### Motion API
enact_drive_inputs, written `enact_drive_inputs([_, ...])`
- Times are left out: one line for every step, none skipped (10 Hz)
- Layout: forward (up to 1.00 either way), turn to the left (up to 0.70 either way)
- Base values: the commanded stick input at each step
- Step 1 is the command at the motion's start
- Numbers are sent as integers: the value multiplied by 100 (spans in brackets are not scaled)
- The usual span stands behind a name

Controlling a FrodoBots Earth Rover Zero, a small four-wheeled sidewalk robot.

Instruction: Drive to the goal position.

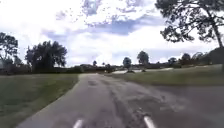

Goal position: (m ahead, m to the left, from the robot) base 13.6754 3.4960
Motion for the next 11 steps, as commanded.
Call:
enact_drive_inputs([70, 0])
enact_drive_inputs([70, 0])
enact_drive_inputs([70, 0])
enact_drive_inputs([70, 0])
enact_drive_inputs([70, 0])
enact_drive_inputs([70, 0])
enact_drive_inputs([70, 0])
enact_drive_inputs([70, 0])
enact_drive_inputs([70, 0])
enact_drive_inputs([70, 0])
enact_drive_inputs([70, 0])
